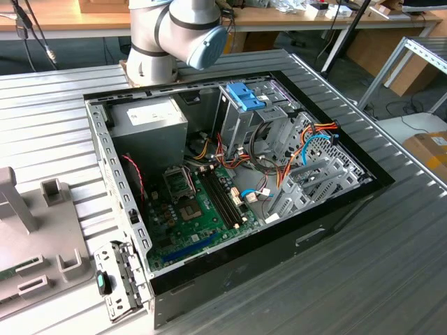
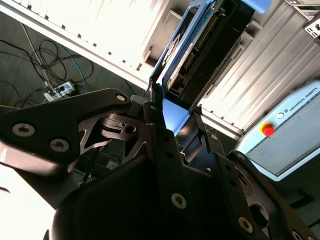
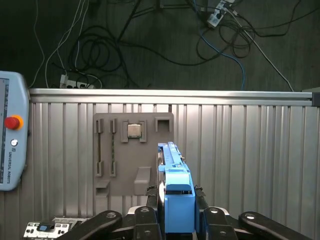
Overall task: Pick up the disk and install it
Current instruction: 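Pick up the disk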
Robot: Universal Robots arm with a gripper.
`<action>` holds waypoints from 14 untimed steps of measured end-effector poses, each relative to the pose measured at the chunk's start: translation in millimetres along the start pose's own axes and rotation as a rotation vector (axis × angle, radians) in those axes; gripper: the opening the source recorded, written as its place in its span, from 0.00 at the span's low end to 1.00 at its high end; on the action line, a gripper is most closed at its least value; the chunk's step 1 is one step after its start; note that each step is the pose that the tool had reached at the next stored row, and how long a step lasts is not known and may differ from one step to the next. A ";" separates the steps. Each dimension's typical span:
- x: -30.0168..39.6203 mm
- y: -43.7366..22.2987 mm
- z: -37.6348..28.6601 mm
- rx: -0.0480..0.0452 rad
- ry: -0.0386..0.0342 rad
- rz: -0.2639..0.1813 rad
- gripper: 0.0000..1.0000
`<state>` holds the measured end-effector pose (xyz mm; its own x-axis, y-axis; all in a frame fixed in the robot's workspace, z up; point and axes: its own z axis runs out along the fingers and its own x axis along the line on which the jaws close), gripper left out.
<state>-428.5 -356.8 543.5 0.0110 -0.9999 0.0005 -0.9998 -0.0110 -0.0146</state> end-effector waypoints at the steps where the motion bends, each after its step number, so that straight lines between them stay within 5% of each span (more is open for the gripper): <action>1: 0.0 -2.4 0.0 0.0000 0.0000 0.000 0.37; 14: 0.3 -27.4 0.4 0.0000 0.0000 0.000 0.37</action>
<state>-401.1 -356.8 543.5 0.0110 -0.9999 0.0005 -0.9998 -0.0110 -0.0146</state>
